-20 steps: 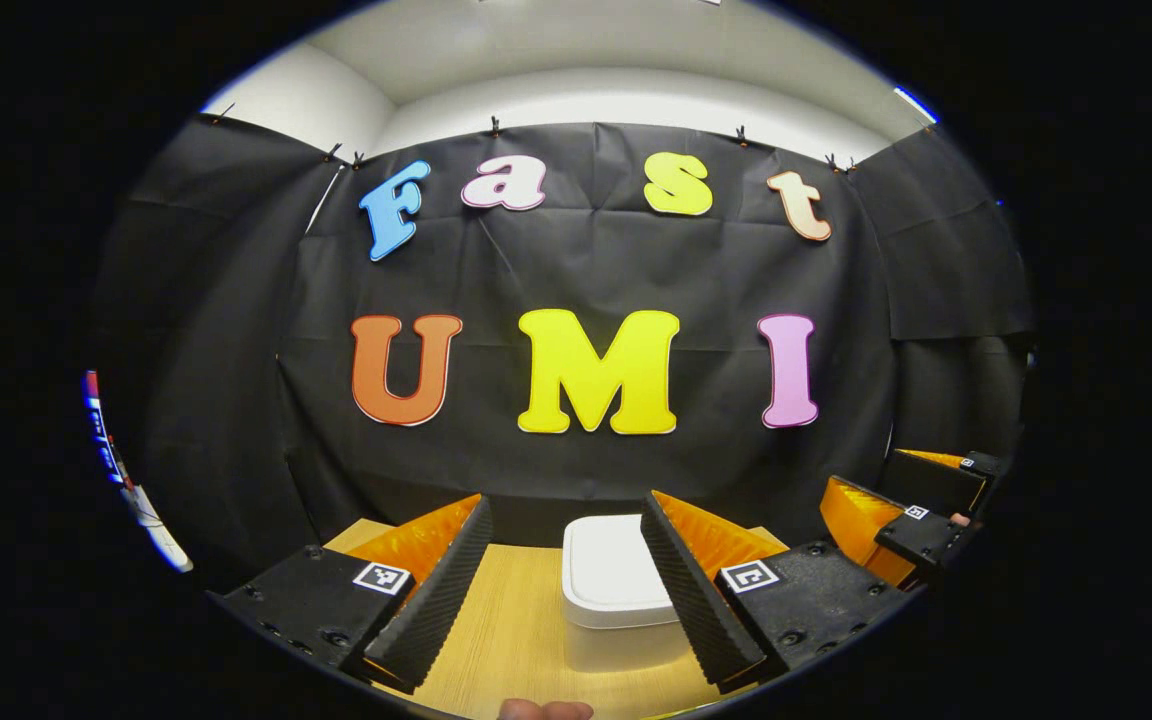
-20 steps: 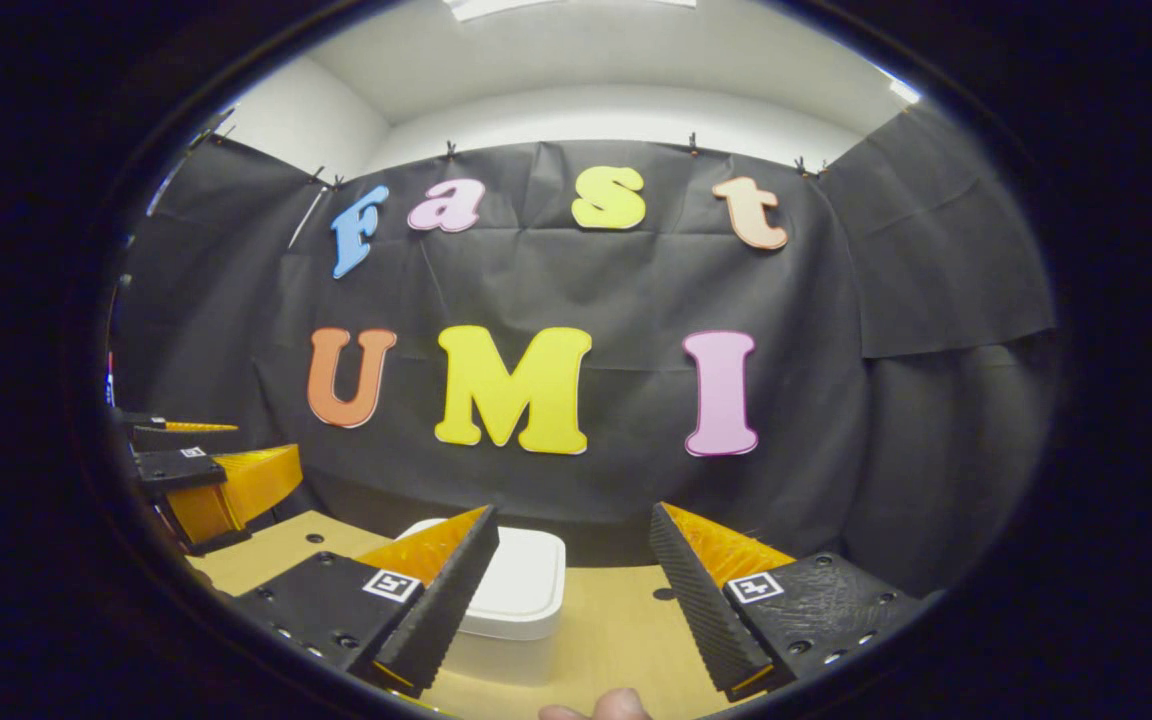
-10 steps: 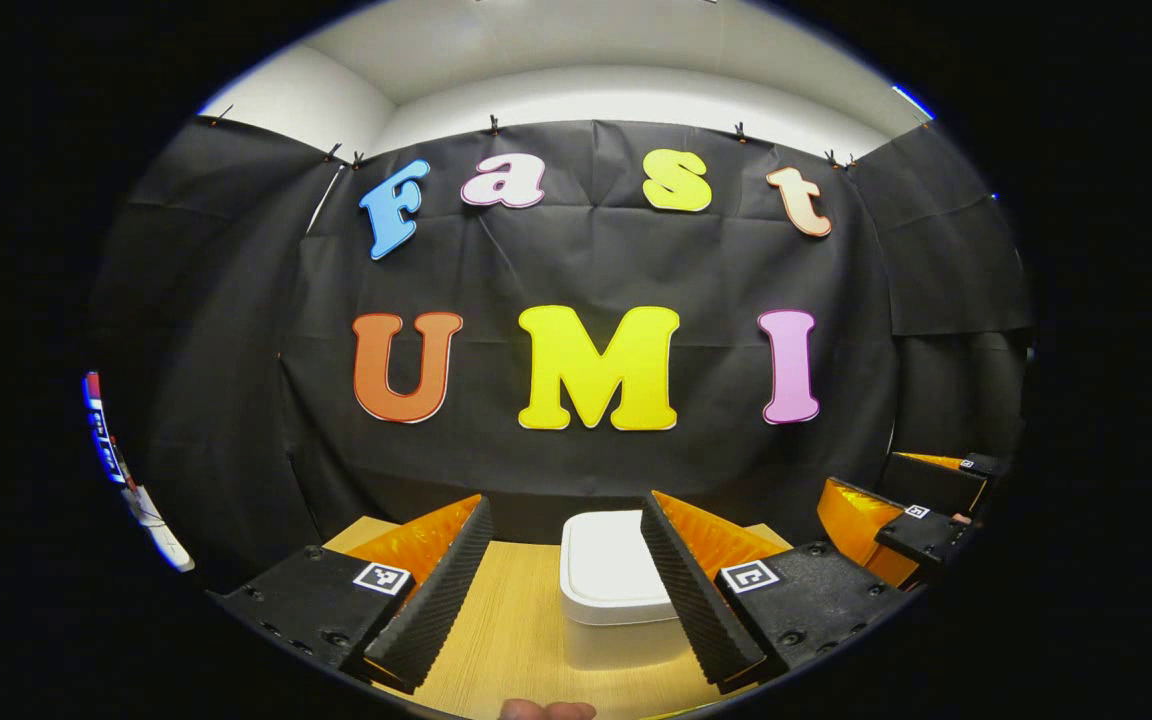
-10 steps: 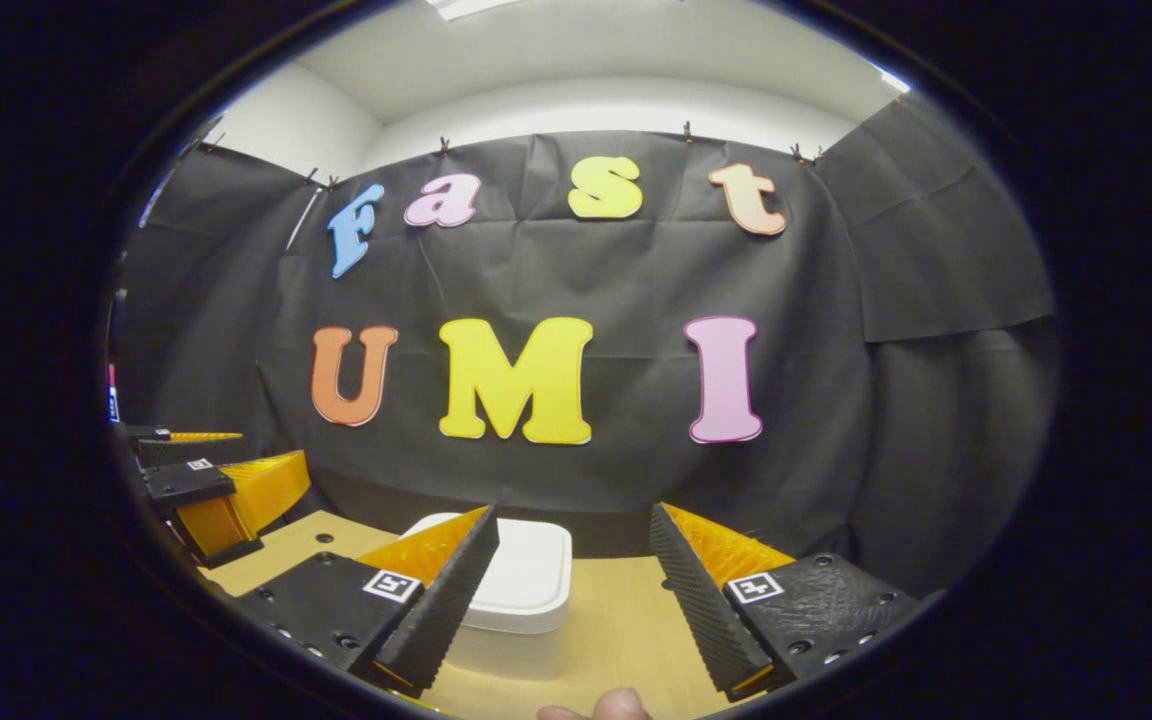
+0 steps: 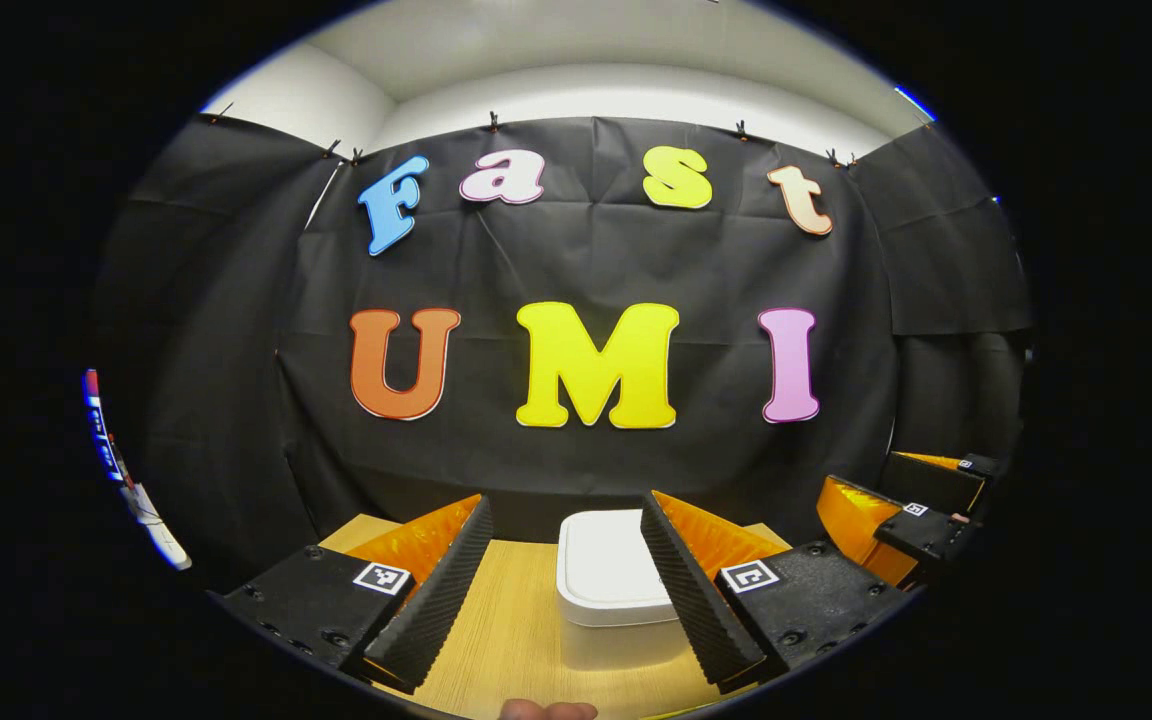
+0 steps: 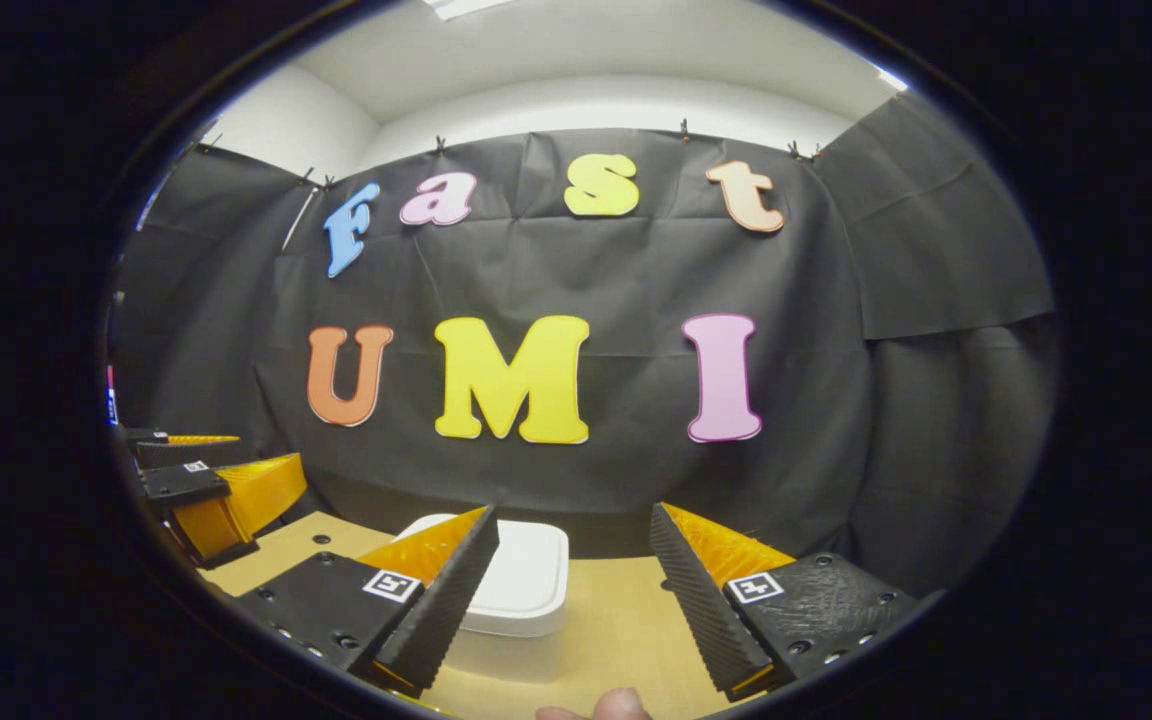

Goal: Press the lid of the desktop garbage bin to open it, pick up the crumpled paper on the desktop and throw it into the bin, then pick up the pop can on the desktop and drop it into the bin, and finally close the garbage bin lid.

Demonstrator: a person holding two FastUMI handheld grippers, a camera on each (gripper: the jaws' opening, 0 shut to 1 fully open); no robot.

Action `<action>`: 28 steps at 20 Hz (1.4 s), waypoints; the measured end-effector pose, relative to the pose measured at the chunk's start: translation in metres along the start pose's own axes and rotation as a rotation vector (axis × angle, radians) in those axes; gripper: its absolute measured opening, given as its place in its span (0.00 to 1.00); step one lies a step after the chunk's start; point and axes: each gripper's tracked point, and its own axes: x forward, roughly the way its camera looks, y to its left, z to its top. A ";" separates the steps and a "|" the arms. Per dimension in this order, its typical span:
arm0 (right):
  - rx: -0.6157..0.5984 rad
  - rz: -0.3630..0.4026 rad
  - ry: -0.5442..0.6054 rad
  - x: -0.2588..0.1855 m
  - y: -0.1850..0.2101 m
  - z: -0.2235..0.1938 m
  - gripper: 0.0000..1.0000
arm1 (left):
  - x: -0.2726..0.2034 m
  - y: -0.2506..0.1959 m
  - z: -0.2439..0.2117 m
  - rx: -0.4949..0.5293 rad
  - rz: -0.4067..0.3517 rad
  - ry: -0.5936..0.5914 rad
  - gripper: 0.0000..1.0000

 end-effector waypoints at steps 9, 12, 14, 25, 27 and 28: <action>0.008 -0.012 -0.001 0.006 -0.001 -0.001 0.97 | 0.004 0.002 -0.001 0.006 0.001 0.003 0.96; 0.009 -0.009 0.013 0.008 0.001 -0.005 0.95 | 0.005 0.003 -0.003 0.004 0.000 0.005 0.96; 0.010 -0.010 0.010 0.008 0.000 -0.003 0.93 | 0.006 0.003 0.000 0.005 0.002 0.003 0.96; 0.011 -0.013 0.002 0.013 0.000 -0.002 0.98 | 0.012 0.002 -0.003 0.002 -0.003 0.005 1.00; 0.010 -0.016 0.002 0.015 -0.001 -0.002 0.97 | 0.012 0.001 -0.003 0.004 -0.004 0.004 0.97; 0.009 -0.015 0.003 0.016 -0.001 -0.001 0.97 | 0.013 0.001 -0.003 0.005 -0.004 0.005 0.96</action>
